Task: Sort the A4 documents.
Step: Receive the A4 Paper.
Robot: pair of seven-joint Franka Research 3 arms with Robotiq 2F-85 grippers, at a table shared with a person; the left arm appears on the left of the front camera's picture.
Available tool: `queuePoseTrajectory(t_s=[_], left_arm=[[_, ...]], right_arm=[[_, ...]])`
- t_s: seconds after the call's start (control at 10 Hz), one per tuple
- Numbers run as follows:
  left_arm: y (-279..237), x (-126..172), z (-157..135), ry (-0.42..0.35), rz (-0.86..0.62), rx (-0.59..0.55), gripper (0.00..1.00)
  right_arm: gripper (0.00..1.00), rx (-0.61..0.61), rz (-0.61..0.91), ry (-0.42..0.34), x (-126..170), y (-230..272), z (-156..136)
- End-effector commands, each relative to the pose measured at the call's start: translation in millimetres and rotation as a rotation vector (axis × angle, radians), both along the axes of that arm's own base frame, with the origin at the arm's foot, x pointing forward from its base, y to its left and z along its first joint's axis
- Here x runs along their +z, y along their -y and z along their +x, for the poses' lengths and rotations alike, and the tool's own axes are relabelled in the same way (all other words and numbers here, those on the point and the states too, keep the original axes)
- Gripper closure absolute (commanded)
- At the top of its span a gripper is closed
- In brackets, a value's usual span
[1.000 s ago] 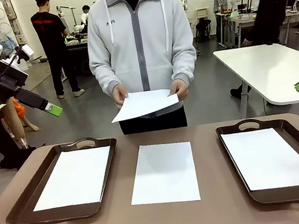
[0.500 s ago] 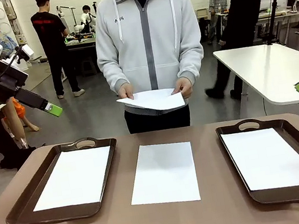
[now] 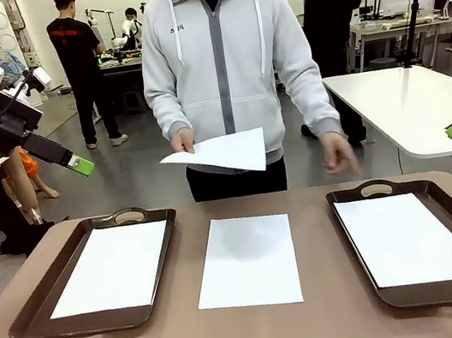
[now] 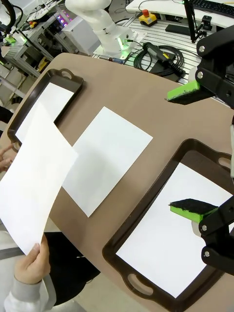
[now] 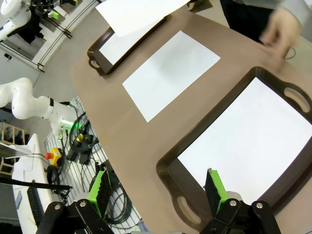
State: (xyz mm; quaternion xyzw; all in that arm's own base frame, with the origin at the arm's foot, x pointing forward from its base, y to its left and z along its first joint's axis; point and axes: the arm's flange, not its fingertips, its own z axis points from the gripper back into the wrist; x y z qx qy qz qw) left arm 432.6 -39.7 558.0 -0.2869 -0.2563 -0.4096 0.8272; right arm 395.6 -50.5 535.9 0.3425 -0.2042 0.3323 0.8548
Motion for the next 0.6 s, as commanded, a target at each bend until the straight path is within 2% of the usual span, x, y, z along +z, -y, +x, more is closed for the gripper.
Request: queuePoseTrajectory(t_s=[0.0, 0.5], left_arm=[[-0.3, 0.2, 0.1, -0.001, 0.001, 0.005, 0.00], [-0.3, 0.2, 0.1, -0.001, 0.001, 0.005, 0.00]], right_arm=[[0.00, 0.007, 0.009, 0.002, -0.7, -0.5, 0.7], [0.00, 0.007, 0.009, 0.002, -0.7, -0.5, 0.7]])
